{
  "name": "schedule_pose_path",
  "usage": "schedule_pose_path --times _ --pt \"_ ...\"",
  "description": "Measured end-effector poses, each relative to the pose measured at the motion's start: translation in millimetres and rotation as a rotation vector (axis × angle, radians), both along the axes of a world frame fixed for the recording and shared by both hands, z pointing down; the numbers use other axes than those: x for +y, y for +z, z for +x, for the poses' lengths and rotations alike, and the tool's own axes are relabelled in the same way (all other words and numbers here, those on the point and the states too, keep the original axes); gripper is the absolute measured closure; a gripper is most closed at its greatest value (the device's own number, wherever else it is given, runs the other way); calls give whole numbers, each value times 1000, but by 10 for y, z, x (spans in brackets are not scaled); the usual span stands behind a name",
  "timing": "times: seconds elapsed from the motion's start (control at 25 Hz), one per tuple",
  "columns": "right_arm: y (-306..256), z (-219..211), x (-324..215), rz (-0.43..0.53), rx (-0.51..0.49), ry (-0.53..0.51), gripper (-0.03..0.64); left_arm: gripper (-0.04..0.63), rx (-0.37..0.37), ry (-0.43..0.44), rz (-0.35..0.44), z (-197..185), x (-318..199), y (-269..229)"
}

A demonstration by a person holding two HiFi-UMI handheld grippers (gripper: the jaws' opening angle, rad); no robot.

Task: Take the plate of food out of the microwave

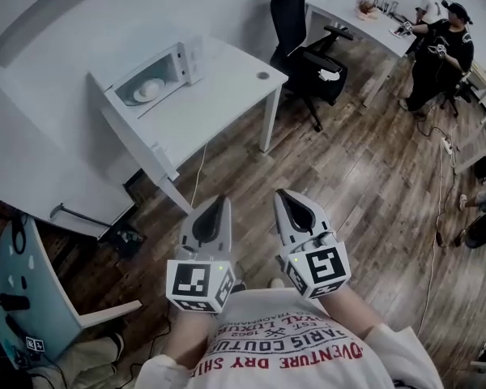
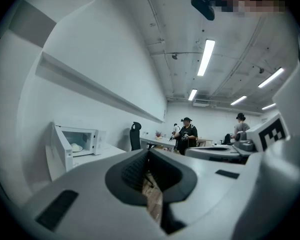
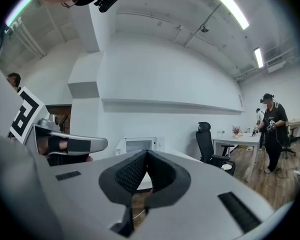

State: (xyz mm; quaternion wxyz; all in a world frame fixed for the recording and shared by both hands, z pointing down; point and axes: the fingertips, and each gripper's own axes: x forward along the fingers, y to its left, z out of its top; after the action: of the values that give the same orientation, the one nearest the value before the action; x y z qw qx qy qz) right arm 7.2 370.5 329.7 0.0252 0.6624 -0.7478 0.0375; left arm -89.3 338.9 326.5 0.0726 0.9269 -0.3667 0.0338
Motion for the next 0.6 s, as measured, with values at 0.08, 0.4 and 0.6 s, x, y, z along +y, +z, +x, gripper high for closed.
schedule_pose_path --times 0.08,0.4,0.6 --pt "17 -52 -53 -4 -4 11 606 588 0 12 -5 -62 -56 18" --pt "188 -220 -280 -17 9 50 606 589 17 51 -35 -271 -286 180" --pt "339 -49 -414 -35 -18 69 606 589 20 62 -74 -134 -407 363"
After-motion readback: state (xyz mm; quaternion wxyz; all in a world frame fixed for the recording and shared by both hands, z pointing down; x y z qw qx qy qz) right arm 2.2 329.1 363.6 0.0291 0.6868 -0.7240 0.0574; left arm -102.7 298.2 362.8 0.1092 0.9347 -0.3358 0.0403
